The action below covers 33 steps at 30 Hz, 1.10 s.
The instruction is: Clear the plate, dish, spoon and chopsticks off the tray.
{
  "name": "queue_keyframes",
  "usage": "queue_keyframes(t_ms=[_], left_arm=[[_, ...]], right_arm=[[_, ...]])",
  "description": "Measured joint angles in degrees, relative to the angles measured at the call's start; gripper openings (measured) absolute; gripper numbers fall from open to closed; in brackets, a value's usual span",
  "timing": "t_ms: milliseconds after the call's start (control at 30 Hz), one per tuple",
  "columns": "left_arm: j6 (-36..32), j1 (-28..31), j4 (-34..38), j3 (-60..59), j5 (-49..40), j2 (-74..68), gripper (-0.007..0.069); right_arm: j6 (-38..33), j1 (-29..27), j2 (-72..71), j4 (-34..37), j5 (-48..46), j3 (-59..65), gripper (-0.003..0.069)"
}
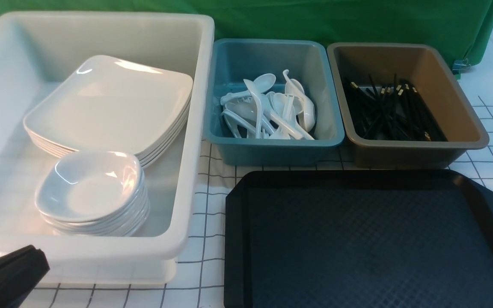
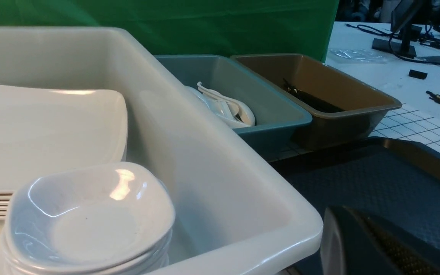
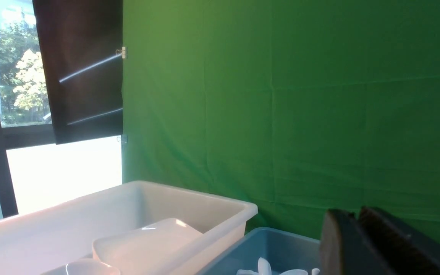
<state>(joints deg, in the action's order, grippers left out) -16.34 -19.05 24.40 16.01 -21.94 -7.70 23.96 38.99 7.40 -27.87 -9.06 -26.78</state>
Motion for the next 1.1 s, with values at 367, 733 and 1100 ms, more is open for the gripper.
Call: queue_keyframes(t_ms=[367,733,1100], left_arm=[[0.00,0.00,-0.26,-0.06,-0.17,0.00,-0.0002],[0.43,1.28,-9.94,-0.80,3.39,0.45,-0.0002],[4.68,17.08,-17.26,-15.09,17.15,6.46,-0.0001]], right_arm=[[0.06,0.00,0.00,0.00,0.00,0.00,0.0111],[0.06,0.00,0.00,0.00,0.00,0.00,0.0125],[0.06,0.00,0.00,0.00,0.00,0.00,0.0146]])
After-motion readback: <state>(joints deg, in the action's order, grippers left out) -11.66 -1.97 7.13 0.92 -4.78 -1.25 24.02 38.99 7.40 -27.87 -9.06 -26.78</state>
